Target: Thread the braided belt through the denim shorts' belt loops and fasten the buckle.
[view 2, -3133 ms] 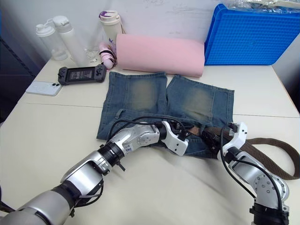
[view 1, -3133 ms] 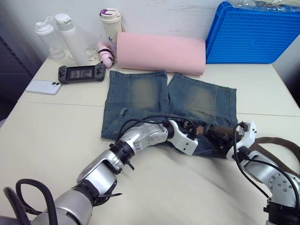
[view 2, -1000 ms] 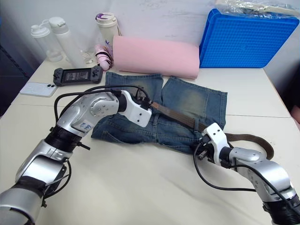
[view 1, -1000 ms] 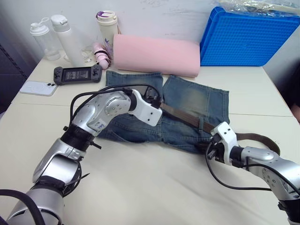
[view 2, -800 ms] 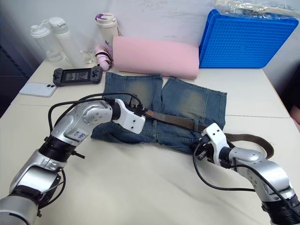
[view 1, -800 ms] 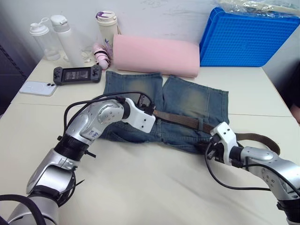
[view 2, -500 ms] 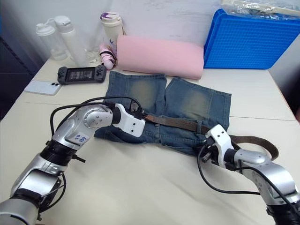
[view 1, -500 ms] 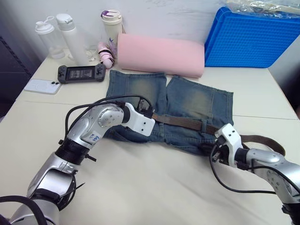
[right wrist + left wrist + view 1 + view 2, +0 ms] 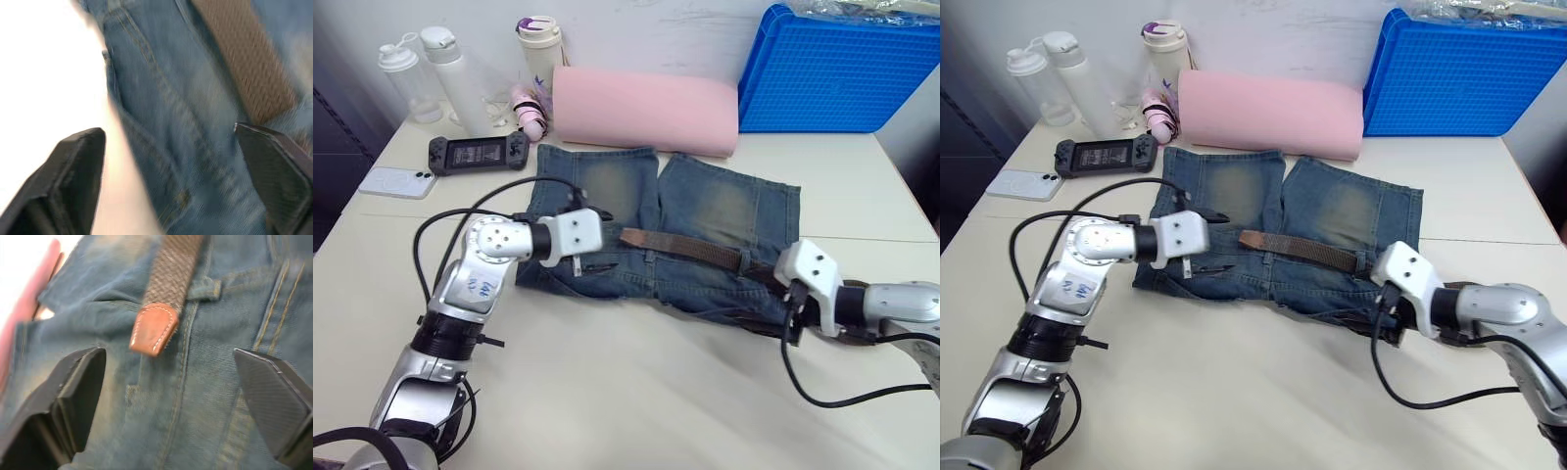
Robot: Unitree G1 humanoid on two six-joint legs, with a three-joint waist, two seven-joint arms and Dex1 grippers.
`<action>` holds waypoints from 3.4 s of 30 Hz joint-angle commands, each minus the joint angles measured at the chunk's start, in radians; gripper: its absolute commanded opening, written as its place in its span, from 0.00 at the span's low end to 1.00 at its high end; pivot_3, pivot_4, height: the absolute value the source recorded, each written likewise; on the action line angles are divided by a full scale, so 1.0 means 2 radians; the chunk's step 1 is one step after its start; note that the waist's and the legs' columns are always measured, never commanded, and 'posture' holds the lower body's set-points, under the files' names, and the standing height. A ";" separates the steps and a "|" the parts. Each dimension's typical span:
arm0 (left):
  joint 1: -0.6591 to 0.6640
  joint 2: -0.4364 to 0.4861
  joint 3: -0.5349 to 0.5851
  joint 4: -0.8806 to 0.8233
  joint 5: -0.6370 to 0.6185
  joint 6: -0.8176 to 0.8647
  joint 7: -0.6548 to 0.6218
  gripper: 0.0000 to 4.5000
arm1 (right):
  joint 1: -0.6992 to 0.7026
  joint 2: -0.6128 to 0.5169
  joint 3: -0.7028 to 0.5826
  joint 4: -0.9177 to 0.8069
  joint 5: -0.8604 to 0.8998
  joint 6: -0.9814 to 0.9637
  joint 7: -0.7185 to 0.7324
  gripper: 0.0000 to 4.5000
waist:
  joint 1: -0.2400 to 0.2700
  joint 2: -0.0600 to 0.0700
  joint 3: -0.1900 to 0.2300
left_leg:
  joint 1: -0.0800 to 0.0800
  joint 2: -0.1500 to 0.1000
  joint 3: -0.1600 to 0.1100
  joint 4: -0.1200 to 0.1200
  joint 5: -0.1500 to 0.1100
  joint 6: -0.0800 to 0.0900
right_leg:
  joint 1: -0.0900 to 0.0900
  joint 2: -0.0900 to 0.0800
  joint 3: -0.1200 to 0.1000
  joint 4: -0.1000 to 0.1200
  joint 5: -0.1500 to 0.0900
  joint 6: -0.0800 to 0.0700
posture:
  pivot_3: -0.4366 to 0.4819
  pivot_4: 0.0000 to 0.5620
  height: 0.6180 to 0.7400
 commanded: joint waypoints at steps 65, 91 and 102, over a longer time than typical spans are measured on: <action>0.064 -0.003 0.009 -0.147 -0.171 0.187 0.106 1.00 | -0.161 0.368 -0.317 0.239 0.357 0.343 -0.364 0.99 | -0.006 0.006 0.002 | 0.001 0.000 -0.001 0.000 0.000 -0.001 | 0.000 0.000 0.002 0.001 0.000 0.000 | 0.48 0.27 1.00; 0.072 0.005 0.003 -0.158 -0.165 0.189 0.117 1.00 | -0.201 0.362 -0.217 0.344 0.331 0.255 -0.304 0.80 | -0.012 0.006 0.002 | 0.001 0.000 -0.001 -0.001 0.000 -0.001 | 0.000 0.001 0.002 0.001 0.000 0.000 | 0.48 0.27 1.00; 0.069 -0.003 -0.006 -0.142 -0.159 0.177 0.115 1.00 | -0.194 0.326 -0.267 0.325 0.371 0.236 -0.305 0.02 | -0.010 0.006 0.002 | 0.001 0.000 -0.001 -0.001 0.000 -0.001 | 0.000 0.001 0.002 0.001 0.000 0.000 | 0.48 0.27 1.00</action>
